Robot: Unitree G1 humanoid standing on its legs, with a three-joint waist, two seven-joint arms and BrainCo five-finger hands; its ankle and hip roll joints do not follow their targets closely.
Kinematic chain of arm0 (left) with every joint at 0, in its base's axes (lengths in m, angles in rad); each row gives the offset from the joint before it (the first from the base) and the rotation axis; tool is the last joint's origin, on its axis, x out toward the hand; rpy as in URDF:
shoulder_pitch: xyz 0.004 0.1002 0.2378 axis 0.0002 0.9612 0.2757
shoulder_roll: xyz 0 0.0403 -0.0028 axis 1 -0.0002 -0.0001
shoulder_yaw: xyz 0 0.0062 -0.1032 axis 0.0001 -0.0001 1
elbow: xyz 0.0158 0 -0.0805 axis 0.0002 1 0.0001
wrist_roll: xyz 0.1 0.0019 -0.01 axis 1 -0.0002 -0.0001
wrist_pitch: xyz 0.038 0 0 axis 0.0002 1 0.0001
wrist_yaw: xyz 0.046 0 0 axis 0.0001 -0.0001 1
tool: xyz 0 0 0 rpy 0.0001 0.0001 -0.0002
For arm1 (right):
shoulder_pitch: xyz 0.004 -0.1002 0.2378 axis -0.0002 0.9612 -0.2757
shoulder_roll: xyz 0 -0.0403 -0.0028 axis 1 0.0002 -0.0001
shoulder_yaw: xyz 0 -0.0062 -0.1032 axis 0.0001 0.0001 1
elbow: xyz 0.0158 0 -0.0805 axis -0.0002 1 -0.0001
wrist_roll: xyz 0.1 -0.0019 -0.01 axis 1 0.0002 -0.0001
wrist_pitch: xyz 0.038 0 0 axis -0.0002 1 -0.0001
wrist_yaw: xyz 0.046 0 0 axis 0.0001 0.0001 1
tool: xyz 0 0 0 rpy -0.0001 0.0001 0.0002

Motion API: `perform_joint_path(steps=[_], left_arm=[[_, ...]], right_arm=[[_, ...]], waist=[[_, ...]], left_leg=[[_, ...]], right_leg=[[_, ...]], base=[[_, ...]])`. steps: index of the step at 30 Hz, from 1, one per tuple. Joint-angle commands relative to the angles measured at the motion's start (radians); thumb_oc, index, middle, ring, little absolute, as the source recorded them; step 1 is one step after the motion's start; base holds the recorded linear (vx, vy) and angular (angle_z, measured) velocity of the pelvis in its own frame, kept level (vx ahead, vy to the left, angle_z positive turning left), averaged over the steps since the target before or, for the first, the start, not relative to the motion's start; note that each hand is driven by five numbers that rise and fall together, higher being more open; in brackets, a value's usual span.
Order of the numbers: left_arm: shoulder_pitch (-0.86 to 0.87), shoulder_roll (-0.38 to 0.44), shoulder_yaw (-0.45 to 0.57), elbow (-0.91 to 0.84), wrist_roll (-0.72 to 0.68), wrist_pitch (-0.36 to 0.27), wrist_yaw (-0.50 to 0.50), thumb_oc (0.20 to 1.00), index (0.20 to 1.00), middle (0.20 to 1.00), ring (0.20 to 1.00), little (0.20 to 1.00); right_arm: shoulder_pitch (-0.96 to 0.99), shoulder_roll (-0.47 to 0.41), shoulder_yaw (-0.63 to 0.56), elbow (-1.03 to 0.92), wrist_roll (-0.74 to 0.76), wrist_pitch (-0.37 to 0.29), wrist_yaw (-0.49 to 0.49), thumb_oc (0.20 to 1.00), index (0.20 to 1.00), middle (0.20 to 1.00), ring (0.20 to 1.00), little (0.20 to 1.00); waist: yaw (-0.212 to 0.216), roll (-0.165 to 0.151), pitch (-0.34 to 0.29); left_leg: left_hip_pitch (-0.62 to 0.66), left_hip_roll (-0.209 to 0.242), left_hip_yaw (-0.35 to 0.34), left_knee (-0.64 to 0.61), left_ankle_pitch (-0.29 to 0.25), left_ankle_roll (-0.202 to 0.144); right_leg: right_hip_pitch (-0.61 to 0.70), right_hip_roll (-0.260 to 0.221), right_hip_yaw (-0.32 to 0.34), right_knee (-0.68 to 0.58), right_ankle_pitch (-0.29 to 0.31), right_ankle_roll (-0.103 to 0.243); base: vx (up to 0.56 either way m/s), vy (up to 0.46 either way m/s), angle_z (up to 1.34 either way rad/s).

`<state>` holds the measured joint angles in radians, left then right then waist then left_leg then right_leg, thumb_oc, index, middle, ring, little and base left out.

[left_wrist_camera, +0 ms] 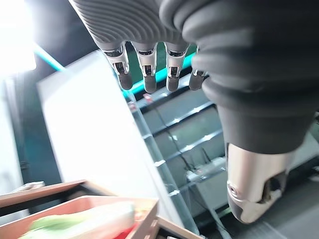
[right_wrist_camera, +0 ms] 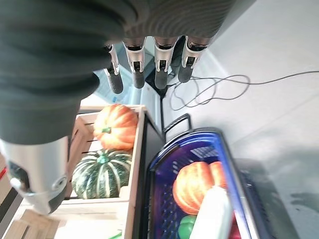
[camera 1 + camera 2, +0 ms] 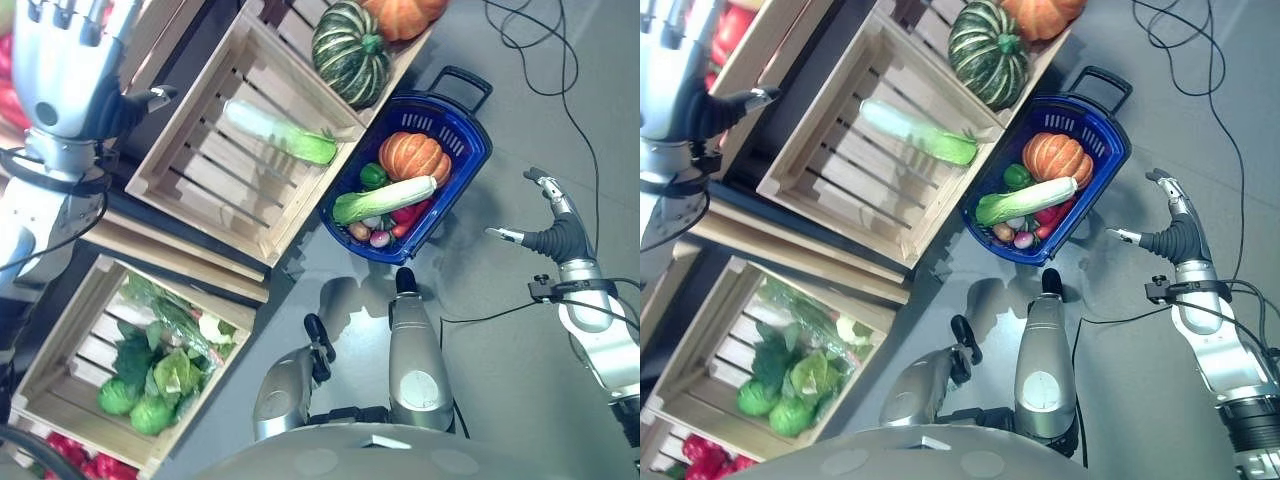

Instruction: Pick up fruits and vegetables into the basket

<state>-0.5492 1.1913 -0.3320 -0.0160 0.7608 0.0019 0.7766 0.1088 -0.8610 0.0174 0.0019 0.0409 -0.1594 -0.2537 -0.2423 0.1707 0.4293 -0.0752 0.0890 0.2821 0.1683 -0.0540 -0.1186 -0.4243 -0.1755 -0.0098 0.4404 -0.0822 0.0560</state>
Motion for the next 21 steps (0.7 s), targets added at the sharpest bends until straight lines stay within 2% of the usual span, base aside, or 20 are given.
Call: perform_joint_path(steps=[1, 2, 5, 6, 9, 12, 16, 17, 18, 19, 21], left_arm=[[-0.093, 0.039, -0.075, 0.072, 0.057, 0.091, -0.002, 1.0, 1.0, 1.0, 1.0, 1.0], [-0.16, 0.04, -0.141, 0.11, 0.053, 0.1, -0.007, 1.0, 1.0, 1.0, 1.0, 1.0], [-0.249, 0.027, -0.23, 0.171, 0.022, 0.106, -0.035, 1.0, 1.0, 1.0, 1.0, 1.0], [-0.296, 0.001, -0.284, 0.22, 0.004, 0.107, -0.034, 1.0, 1.0, 1.0, 1.0, 1.0], [-0.358, -0.057, -0.357, 0.323, -0.068, 0.086, -0.065, 1.0, 1.0, 1.0, 1.0, 1.0], [-0.384, -0.119, -0.381, 0.431, -0.078, 0.067, -0.104, 1.0, 1.0, 1.0, 1.0, 1.0], [-0.407, -0.208, -0.403, 0.603, -0.102, 0.049, -0.175, 1.0, 1.0, 1.0, 1.0, 1.0], [-0.413, -0.226, -0.408, 0.642, -0.104, 0.048, -0.19, 1.0, 1.0, 1.0, 1.0, 1.0], [-0.418, -0.228, -0.408, 0.649, -0.108, 0.049, -0.191, 1.0, 1.0, 1.0, 1.0, 1.0], [-0.423, -0.247, -0.41, 0.7, -0.134, 0.042, -0.212, 1.0, 1.0, 1.0, 1.0, 1.0], [-0.429, -0.27, -0.406, 0.761, -0.182, 0.045, -0.248, 1.0, 1.0, 1.0, 1.0, 1.0]], right_arm=[[0.007, -0.012, 0.014, -0.094, 0.038, -0.016, 0.031, 1.0, 1.0, 1.0, 1.0, 1.0], [0.003, -0.019, 0.02, -0.1, 0.045, -0.01, 0.038, 1.0, 1.0, 1.0, 1.0, 1.0], [-0.011, -0.026, 0.031, -0.106, 0.062, -0.006, 0.041, 1.0, 1.0, 1.0, 1.0, 1.0], [-0.021, -0.023, 0.038, -0.104, 0.067, -0.009, 0.041, 1.0, 1.0, 1.0, 1.0, 1.0], [-0.038, -0.014, 0.049, -0.104, 0.076, -0.013, 0.03, 1.0, 1.0, 1.0, 1.0, 1.0], [-0.053, 0.002, 0.05, -0.098, 0.086, -0.007, 0.022, 1.0, 1.0, 1.0, 1.0, 1.0], [-0.06, 0.025, 0.048, -0.078, 0.092, -0.016, -0.007, 1.0, 1.0, 1.0, 1.0, 1.0], [-0.06, 0.03, 0.047, -0.07, 0.095, -0.019, -0.016, 1.0, 1.0, 1.0, 1.0, 1.0], [-0.063, 0.03, 0.046, -0.07, 0.096, -0.021, -0.018, 1.0, 1.0, 1.0, 1.0, 1.0], [-0.065, 0.037, 0.044, -0.057, 0.101, -0.028, -0.028, 1.0, 1.0, 1.0, 1.0, 1.0], [-0.064, 0.051, 0.041, -0.046, 0.102, -0.038, -0.042, 1.0, 1.0, 1.0, 1.0, 1.0]], waist=[[-0.076, -0.028, 0.006], [-0.088, -0.026, 0.015], [-0.106, -0.025, 0.03], [-0.115, -0.027, 0.04], [-0.134, -0.034, 0.065], [-0.153, -0.042, 0.091], [-0.174, -0.05, 0.091], [-0.179, -0.051, 0.091], [-0.18, -0.053, 0.091], [-0.183, -0.055, 0.091], [-0.186, -0.062, 0.091]], left_leg=[[-0.098, 0.023, -0.009, 0.077, -0.012, 0.025], [-0.099, 0.023, 0.002, 0.083, -0.016, 0.025], [-0.106, 0.025, 0.017, 0.093, -0.02, 0.025], [-0.113, 0.025, 0.027, 0.102, -0.024, 0.026], [-0.134, 0.027, 0.045, 0.125, -0.029, 0.026], [-0.155, 0.032, 0.062, 0.146, -0.035, 0.028], [-0.218, 0.035, 0.09, 0.171, -0.038, 0.033], [-0.223, 0.034, 0.084, 0.186, -0.066, 0.026], [-0.238, 0.036, 0.099, 0.183, -0.042, 0.035], [-0.248, 0.035, 0.092, 0.202, -0.071, 0.028], [-0.284, 0.039, 0.1, 0.223, -0.075, 0.029]], right_leg=[[0.062, -0.032, -0.003, -0.056, -0.048, 0.058], [0.055, -0.033, 0.004, -0.056, -0.044, 0.061], [0.043, -0.034, 0.013, -0.057, -0.037, 0.065], [0.03, -0.033, 0.019, -0.055, -0.033, 0.067], [0.004, -0.034, 0.029, -0.05, -0.021, 0.071], [-0.019, -0.029, 0.041, -0.049, -0.011, 0.075], [-0.091, -0.019, 0.063, -0.042, 0.001, 0.076], [-0.097, -0.017, 0.072, -0.03, -0.025, 0.083], [-0.113, -0.017, 0.069, -0.037, 0.002, 0.075], [-0.121, -0.018, 0.075, -0.025, -0.024, 0.082], [-0.153, -0.017, 0.079, -0.022, -0.018, 0.082]], base=[[-0.02, 0.11, -0.3], [-0.03, 0.093, -0.3], [-0.04, 0.062, -0.23], [-0.05, 0.05, -0.14], [-0.07, 0.041, -0.22], [-0.07, 0.042, -0.25], [-0.03, 0.051, -0.15], [-0.03, 0.033, -0.05], [0.04, 0.064, -0.06], [-0.04, 0.024, -0.07], [-0.02, 0.034, -0.03]])
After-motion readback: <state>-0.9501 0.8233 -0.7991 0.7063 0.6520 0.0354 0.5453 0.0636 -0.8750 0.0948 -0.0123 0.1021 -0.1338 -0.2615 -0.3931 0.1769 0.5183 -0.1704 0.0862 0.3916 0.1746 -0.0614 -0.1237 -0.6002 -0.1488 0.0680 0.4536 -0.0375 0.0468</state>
